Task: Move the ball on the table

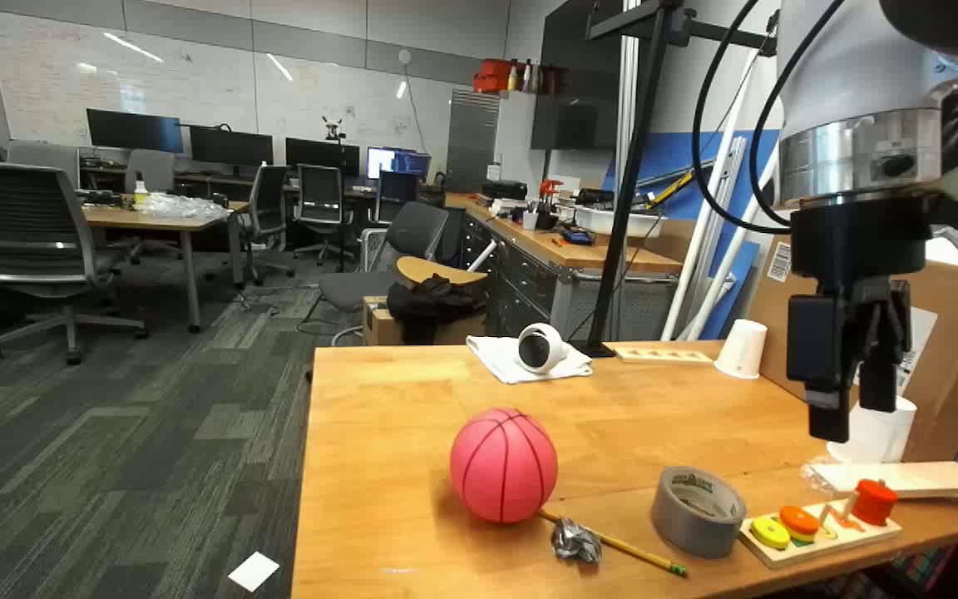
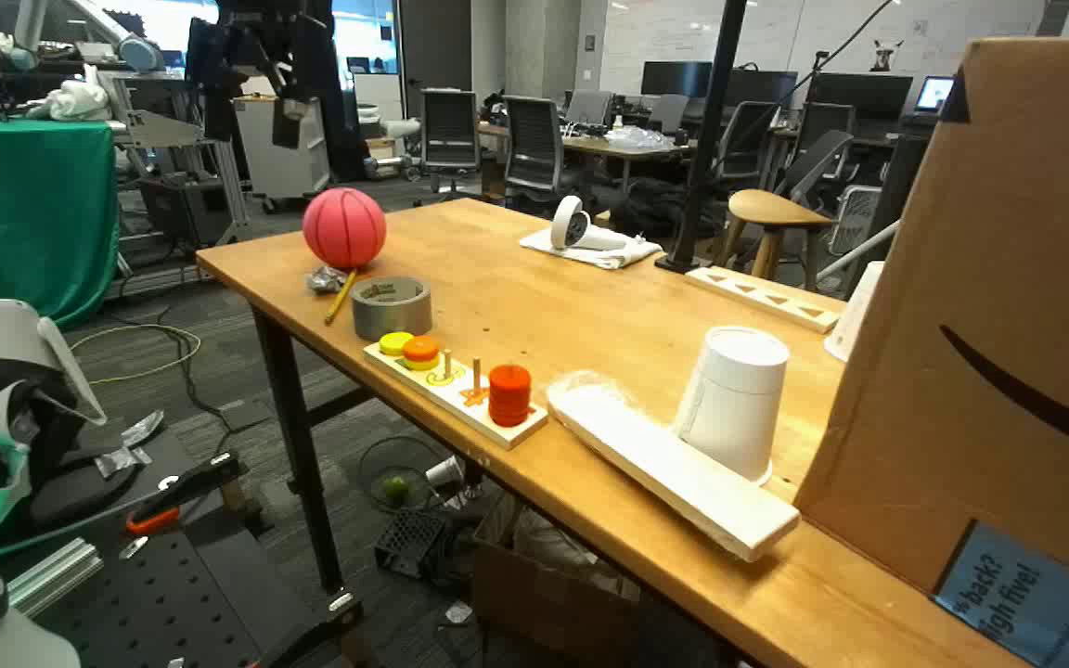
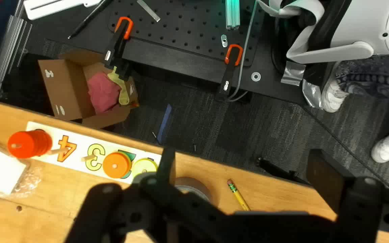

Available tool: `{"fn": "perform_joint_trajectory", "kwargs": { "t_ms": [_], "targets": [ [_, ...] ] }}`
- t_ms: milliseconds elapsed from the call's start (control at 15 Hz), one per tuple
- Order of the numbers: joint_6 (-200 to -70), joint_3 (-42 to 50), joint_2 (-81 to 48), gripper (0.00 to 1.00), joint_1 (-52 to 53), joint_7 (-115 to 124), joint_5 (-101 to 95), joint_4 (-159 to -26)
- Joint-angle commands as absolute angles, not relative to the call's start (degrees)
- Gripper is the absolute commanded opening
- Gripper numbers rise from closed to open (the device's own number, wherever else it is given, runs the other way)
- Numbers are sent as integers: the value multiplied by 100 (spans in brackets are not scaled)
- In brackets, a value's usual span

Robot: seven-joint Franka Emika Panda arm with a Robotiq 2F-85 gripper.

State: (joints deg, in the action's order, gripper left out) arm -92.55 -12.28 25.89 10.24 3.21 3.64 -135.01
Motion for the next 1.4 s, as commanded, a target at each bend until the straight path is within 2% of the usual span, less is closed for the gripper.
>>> {"fn": "perform_joint_trajectory", "kwargs": {
  "t_ms": [0,1333],
  "targets": [
    [-9249,-1200,2583,100,1058,334,353,-13474],
    [-9501,-1313,2575,100,1213,225,428,-13543]
  ]
}}
